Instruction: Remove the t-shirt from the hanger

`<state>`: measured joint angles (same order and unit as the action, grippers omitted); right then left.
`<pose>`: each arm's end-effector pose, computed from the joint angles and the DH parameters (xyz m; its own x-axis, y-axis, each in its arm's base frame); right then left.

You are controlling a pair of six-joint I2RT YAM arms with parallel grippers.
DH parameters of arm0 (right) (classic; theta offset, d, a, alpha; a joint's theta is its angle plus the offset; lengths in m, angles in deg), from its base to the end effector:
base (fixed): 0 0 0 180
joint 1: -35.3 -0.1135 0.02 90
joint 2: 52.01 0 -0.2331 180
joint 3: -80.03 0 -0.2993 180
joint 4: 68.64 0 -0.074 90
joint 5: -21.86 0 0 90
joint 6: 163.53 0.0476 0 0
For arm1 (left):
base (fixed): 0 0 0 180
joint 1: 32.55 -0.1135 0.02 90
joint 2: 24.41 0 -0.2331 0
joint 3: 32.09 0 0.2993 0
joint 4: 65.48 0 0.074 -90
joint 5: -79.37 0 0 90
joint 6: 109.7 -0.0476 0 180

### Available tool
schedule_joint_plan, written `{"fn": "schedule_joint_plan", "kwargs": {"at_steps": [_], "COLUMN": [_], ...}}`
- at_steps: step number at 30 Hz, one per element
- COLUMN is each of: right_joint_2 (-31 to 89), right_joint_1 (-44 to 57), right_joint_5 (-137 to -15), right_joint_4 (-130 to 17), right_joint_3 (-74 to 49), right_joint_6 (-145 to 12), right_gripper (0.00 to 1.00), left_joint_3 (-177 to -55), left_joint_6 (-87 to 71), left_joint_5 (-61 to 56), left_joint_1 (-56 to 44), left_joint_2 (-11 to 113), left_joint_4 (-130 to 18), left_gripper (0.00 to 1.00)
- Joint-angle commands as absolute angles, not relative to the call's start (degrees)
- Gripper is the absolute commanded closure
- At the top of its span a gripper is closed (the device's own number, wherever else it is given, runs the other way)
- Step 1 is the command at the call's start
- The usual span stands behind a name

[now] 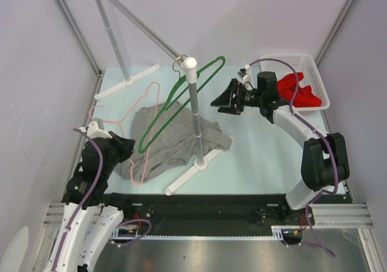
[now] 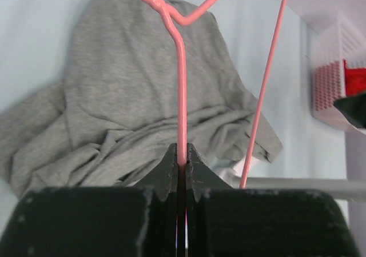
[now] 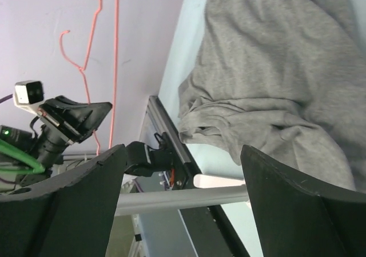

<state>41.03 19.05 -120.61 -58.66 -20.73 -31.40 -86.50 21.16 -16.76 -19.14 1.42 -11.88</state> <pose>0.3900 0.1530 0.2333 -0.8688 0.1724 -0.4642 -0.3834 0.3588 0.8510 0.1792 -0.0375 0.3069 -0.4004 -0.5732 -0.7149 -0.1659 0.8126 -0.5587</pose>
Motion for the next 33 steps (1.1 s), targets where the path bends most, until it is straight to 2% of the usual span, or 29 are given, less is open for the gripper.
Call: {"fn": "schedule_joint_plan", "kwargs": {"at_steps": [1, 7, 17, 29, 33], "right_joint_2": [36.5, 31.6, 27.5, 26.9, 26.6], "right_joint_1": [20.9, 22.6, 23.9, 24.1, 24.5], "right_joint_5": [-117.1, -115.8, -116.0, -116.4, -116.5], "right_joint_4": [-52.0, -49.7, -49.3, -50.4, -50.3], "right_joint_3": [-21.0, -22.6, -24.6, -25.0, -25.7], "right_joint_6": [-36.4, -38.0, -37.7, -37.0, -37.2], "right_gripper": [0.14, 0.13, 0.12, 0.12, 0.12], "left_joint_3": [-91.2, -106.2, -119.9, -133.6, -134.8], "left_joint_6": [17.0, 2.2, -26.4, -33.1, -33.6], "left_joint_5": [-23.7, -17.8, -11.1, 8.1, 8.8], "left_joint_1": [-19.5, -19.5, -19.5, -18.0, -15.9], "left_joint_2": [5.2, 15.9, 18.2, 30.3, 32.8], "left_joint_4": [-16.1, -21.0, -27.9, -21.7, -20.3], "left_gripper": [1.00, 1.00, 1.00, 1.00, 1.00]}}
